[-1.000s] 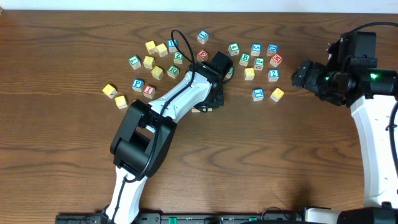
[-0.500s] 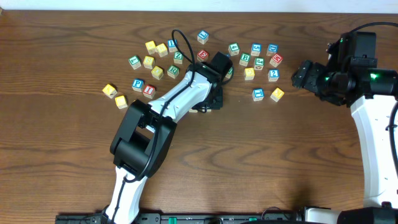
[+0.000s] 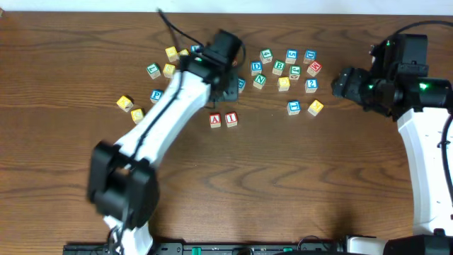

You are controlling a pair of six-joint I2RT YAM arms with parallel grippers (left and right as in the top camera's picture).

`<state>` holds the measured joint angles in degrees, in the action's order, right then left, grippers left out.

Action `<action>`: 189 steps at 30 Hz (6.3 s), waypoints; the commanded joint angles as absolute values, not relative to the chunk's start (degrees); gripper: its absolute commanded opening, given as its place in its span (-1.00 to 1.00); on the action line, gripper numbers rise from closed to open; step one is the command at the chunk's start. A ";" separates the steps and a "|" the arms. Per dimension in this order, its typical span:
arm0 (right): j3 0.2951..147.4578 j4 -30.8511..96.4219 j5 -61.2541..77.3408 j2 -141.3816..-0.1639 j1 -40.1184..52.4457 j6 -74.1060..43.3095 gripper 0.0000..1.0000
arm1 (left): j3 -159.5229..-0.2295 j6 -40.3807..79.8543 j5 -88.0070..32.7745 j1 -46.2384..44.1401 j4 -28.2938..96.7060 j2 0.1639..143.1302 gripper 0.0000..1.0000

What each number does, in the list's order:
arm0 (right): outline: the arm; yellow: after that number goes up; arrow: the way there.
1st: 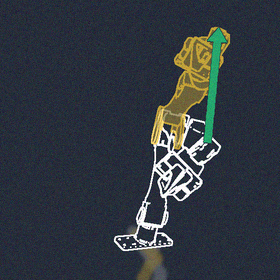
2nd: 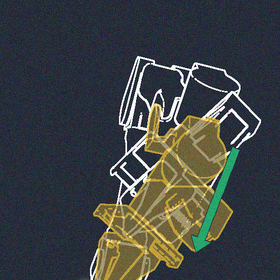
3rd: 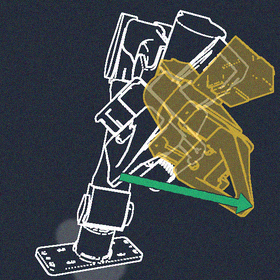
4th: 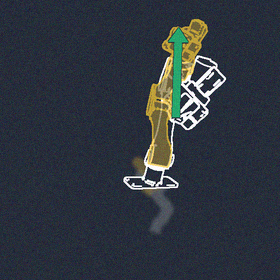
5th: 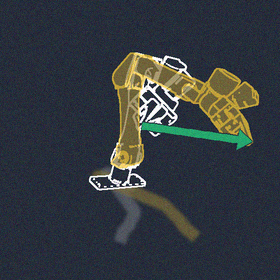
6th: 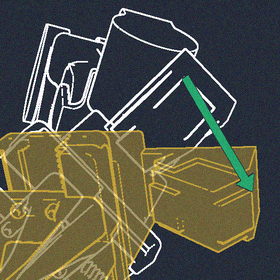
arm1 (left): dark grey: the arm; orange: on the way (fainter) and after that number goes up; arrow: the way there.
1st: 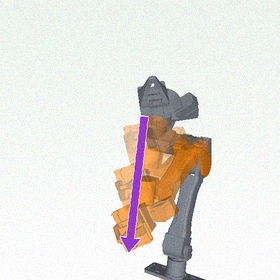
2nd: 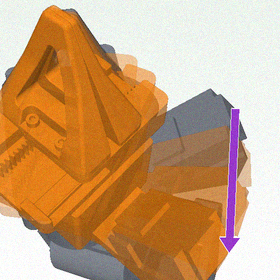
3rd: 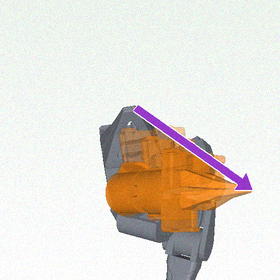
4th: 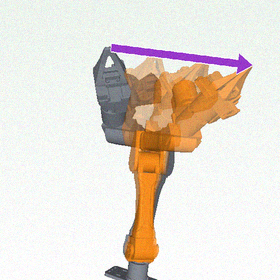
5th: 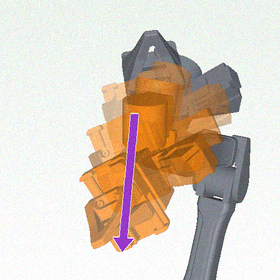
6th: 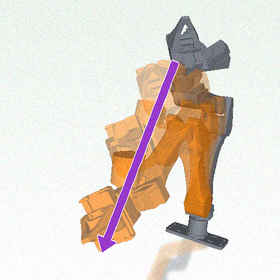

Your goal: Spell out AI2

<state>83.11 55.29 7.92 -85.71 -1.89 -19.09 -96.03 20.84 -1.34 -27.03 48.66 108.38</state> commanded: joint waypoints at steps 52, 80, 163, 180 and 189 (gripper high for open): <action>95.35 38.81 -3.53 -126.72 5.45 -4.64 -0.46 | -95.79 17.82 -0.78 -9.34 50.92 99.98 -0.09; 96.51 56.55 6.39 -107.42 15.16 -8.71 -0.70 | -95.79 17.82 -0.78 -9.32 50.68 99.98 -0.09; 84.95 42.46 -3.01 -118.10 25.10 -31.79 -0.98 | -72.79 23.42 -12.69 -11.77 42.70 103.11 -0.85; 84.93 40.75 -0.54 -121.32 25.26 -32.47 -0.98 | -72.79 24.32 -16.14 -15.27 34.54 112.22 -0.85; 84.90 39.05 2.13 -122.06 25.43 -28.40 -0.98 | -72.79 25.23 -16.08 -18.04 31.59 112.79 -0.87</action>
